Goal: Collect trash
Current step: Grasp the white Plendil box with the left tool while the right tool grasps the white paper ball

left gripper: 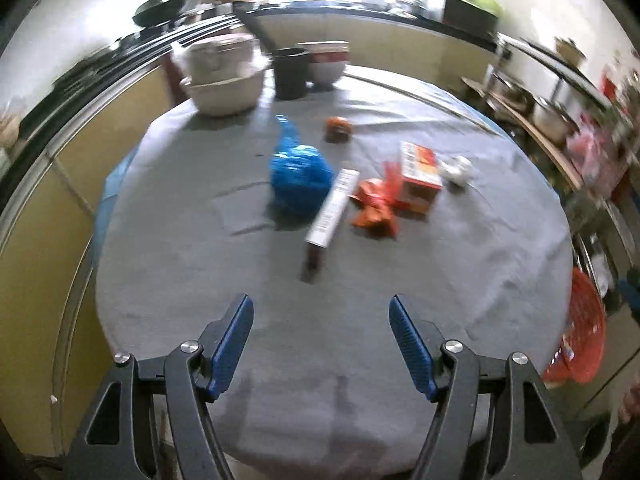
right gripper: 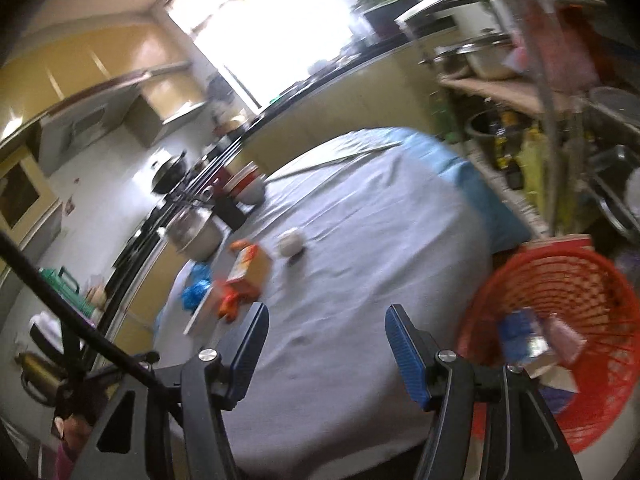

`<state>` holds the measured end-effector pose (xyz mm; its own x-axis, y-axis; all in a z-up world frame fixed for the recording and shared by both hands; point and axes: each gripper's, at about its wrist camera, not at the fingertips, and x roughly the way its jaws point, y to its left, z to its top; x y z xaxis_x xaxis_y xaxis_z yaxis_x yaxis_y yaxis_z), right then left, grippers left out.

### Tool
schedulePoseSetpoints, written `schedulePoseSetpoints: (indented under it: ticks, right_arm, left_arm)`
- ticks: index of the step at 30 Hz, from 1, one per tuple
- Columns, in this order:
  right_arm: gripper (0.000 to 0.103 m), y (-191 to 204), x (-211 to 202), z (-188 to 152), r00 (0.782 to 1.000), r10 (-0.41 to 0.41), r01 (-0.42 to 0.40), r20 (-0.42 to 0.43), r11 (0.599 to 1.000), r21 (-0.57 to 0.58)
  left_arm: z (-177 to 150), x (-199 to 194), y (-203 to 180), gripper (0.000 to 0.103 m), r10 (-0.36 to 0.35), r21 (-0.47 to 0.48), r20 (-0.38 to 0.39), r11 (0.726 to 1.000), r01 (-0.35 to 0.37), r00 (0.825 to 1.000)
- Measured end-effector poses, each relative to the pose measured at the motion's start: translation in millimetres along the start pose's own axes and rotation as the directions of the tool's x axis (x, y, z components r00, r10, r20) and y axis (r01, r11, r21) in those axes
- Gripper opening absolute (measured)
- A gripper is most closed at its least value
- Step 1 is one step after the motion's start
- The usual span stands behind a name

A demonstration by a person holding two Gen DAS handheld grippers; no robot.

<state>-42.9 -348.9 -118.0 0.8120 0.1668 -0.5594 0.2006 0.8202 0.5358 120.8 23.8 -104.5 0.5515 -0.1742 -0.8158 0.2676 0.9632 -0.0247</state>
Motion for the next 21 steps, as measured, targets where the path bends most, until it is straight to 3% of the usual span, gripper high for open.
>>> schedulePoseSetpoints:
  ticks: [13,21]
  right_arm:
    - [0.065,72.6,97.0,24.4,0.986,0.042,-0.046,-0.158,0.999,-0.023]
    - [0.065,78.8,172.9,55.3,0.983,-0.013,0.015,-0.181,1.0,0.008]
  left_arm:
    - [20.0,37.8,15.3,0.071,-0.034,-0.058,-0.026,0.998,0.032,0.999]
    - [32.0,62.9,20.2,0.071,-0.041,-0.067,-0.033,0.997,0.038,0.999]
